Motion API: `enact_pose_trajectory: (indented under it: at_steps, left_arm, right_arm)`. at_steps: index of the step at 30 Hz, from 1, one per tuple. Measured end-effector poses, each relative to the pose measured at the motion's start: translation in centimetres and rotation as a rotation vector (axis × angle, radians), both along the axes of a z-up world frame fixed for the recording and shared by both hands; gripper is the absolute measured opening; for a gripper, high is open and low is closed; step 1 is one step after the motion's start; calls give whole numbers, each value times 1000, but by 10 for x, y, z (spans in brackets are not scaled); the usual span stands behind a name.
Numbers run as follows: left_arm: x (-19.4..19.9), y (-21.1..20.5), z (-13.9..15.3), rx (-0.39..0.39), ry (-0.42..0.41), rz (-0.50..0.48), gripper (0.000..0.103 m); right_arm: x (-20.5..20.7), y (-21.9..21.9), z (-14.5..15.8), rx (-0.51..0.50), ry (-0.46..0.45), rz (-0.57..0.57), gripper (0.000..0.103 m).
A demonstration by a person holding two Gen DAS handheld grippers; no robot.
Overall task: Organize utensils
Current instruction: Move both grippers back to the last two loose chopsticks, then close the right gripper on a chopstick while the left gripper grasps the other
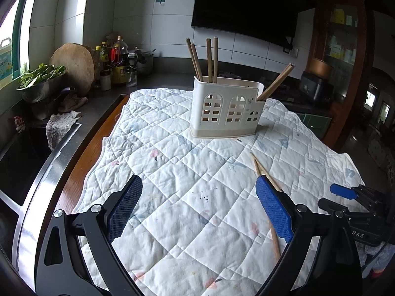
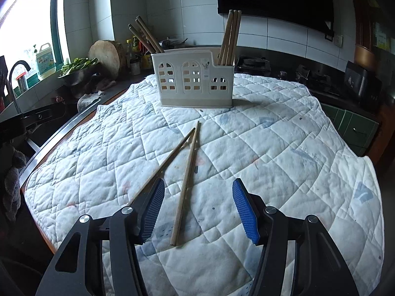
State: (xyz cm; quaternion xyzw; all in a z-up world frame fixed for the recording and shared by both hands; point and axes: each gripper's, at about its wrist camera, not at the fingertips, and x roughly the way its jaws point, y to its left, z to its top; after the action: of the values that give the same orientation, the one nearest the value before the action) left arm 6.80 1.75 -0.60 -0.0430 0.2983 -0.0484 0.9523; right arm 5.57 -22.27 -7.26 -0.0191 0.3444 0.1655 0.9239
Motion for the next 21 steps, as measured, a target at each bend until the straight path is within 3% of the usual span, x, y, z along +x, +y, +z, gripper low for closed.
enact_pose_trajectory:
  at_steps: [12, 21]
  left_arm:
    - [-4, 3, -22, -27, 53, 15, 91]
    - [-9, -2, -39, -43, 95, -3, 86]
  right_arm:
    - [1, 17, -34, 34, 89, 23, 27]
    - [4, 20, -44, 39, 122, 3, 15]
